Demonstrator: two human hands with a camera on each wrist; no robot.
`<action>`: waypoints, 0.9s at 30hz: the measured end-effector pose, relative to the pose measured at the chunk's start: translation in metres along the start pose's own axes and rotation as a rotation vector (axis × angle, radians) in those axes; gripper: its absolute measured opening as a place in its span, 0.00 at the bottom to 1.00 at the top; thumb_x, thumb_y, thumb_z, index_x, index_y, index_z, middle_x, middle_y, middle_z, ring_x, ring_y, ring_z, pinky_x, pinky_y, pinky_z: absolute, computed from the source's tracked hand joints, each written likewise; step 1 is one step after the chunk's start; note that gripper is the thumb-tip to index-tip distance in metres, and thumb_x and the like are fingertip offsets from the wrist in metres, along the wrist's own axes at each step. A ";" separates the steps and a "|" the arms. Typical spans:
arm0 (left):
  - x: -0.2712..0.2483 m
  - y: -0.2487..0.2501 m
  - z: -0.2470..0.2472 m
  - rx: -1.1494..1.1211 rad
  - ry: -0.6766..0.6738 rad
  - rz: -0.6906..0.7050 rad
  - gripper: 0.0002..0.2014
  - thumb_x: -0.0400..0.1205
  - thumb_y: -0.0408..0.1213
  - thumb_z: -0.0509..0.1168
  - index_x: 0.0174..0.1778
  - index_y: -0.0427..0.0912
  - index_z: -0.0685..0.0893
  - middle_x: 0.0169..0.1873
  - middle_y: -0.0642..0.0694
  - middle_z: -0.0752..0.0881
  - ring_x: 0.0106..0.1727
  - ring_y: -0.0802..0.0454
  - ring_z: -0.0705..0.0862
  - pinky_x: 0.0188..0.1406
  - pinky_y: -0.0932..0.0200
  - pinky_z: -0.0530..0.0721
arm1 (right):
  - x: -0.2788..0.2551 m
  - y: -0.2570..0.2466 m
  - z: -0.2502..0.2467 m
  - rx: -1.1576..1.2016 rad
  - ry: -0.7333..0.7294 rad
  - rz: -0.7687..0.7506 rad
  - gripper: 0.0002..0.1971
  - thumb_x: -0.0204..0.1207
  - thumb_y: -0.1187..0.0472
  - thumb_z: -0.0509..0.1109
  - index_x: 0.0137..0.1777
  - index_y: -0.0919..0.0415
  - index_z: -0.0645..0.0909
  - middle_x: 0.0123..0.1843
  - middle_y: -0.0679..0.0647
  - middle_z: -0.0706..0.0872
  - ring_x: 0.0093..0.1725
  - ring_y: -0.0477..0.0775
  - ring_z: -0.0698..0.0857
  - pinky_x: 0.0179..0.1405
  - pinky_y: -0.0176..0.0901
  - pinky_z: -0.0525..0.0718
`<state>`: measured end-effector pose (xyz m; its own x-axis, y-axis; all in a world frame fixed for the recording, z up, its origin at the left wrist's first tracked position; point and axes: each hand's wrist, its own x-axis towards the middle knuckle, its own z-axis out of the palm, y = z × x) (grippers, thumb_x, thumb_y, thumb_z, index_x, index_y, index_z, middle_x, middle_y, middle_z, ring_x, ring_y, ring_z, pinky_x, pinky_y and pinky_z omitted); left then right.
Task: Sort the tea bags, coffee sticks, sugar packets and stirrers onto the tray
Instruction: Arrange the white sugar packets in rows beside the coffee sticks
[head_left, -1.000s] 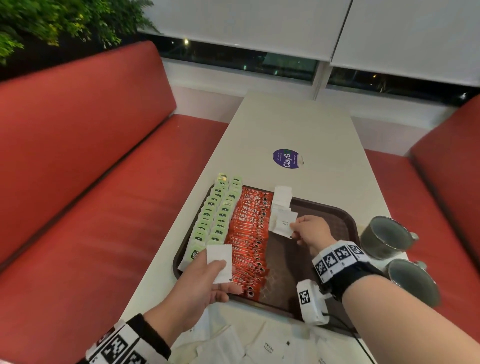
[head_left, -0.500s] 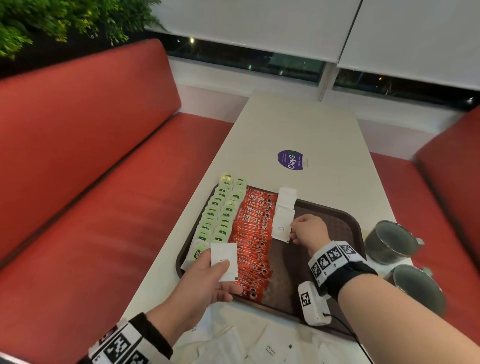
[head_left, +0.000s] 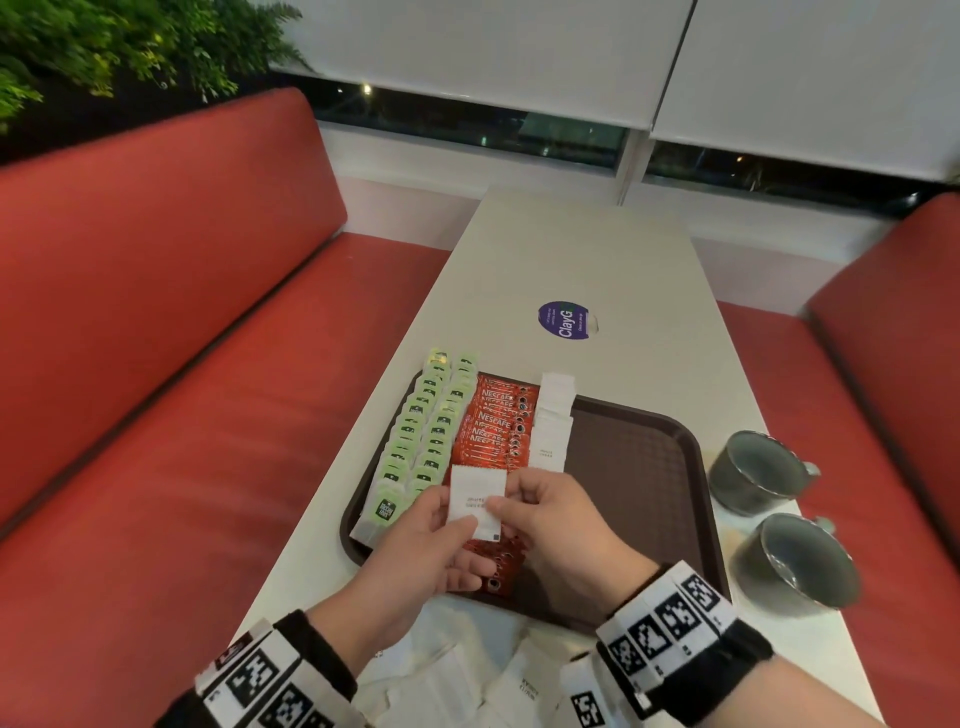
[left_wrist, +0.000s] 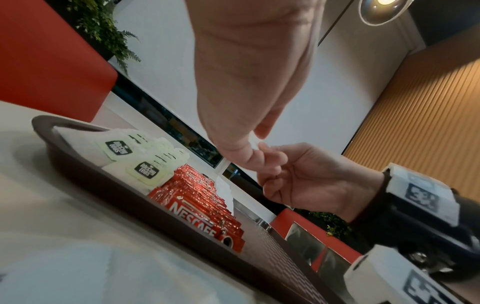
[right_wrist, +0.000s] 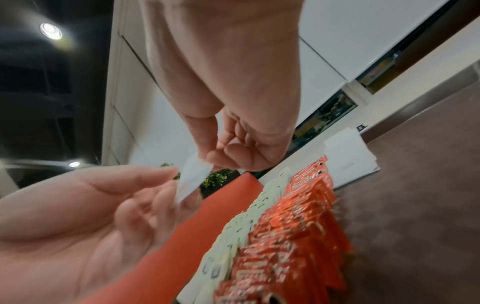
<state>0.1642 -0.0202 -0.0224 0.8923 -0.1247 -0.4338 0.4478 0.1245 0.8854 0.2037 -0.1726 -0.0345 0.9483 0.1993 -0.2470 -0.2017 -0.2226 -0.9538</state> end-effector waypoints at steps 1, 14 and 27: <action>-0.001 0.001 -0.002 -0.002 0.012 0.000 0.09 0.85 0.30 0.60 0.60 0.43 0.76 0.51 0.41 0.84 0.34 0.49 0.87 0.30 0.59 0.84 | 0.000 -0.004 -0.004 0.021 0.017 0.020 0.10 0.76 0.68 0.71 0.35 0.59 0.82 0.26 0.51 0.82 0.26 0.45 0.79 0.31 0.37 0.78; -0.027 -0.014 -0.045 -0.057 0.201 -0.005 0.06 0.84 0.28 0.62 0.55 0.37 0.79 0.54 0.37 0.81 0.35 0.47 0.87 0.35 0.55 0.85 | 0.085 0.034 -0.085 -0.209 0.339 0.389 0.10 0.80 0.71 0.63 0.38 0.60 0.77 0.32 0.59 0.80 0.27 0.51 0.75 0.20 0.36 0.70; -0.070 -0.031 -0.101 0.316 0.365 0.029 0.04 0.81 0.30 0.66 0.47 0.43 0.84 0.45 0.42 0.85 0.41 0.51 0.88 0.43 0.54 0.87 | 0.062 0.006 -0.060 -0.431 0.385 0.165 0.10 0.79 0.67 0.63 0.57 0.64 0.82 0.48 0.58 0.85 0.41 0.57 0.86 0.43 0.50 0.86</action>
<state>0.0933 0.0843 -0.0364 0.8909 0.2353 -0.3885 0.4341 -0.1895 0.8807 0.2759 -0.2193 -0.0450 0.9498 -0.2127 -0.2292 -0.3122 -0.6042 -0.7331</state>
